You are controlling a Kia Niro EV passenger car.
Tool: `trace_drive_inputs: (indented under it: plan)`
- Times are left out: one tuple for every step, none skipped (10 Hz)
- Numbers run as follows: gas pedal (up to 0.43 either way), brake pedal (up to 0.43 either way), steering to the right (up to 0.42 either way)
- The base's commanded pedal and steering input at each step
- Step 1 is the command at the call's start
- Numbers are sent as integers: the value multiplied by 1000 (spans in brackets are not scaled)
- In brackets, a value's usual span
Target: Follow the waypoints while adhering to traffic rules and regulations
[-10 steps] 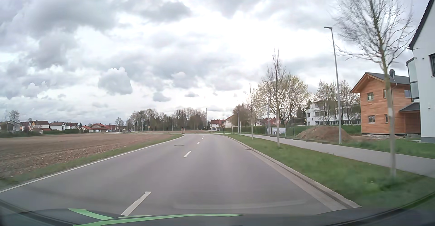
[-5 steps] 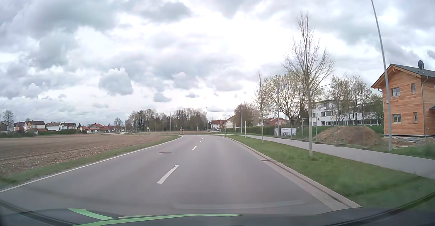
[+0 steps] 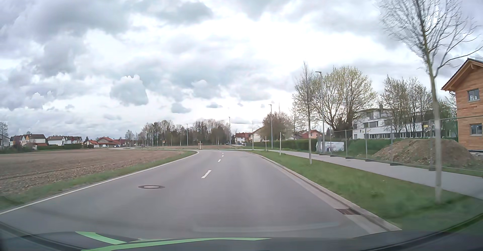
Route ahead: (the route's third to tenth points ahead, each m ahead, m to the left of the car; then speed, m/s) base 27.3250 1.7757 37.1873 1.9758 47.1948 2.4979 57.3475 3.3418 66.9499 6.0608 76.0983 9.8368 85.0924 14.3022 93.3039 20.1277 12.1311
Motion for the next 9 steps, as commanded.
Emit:
trace_drive_inputs:
  plan:
    - [110, 0, -3]
    - [110, 0, -3]
    - [110, 0, -3]
    - [110, 0, -3]
    - [110, 0, -3]
    - [110, 0, -3]
    - [110, 0, -3]
    - [110, 0, -3]
    - [110, 0, -3]
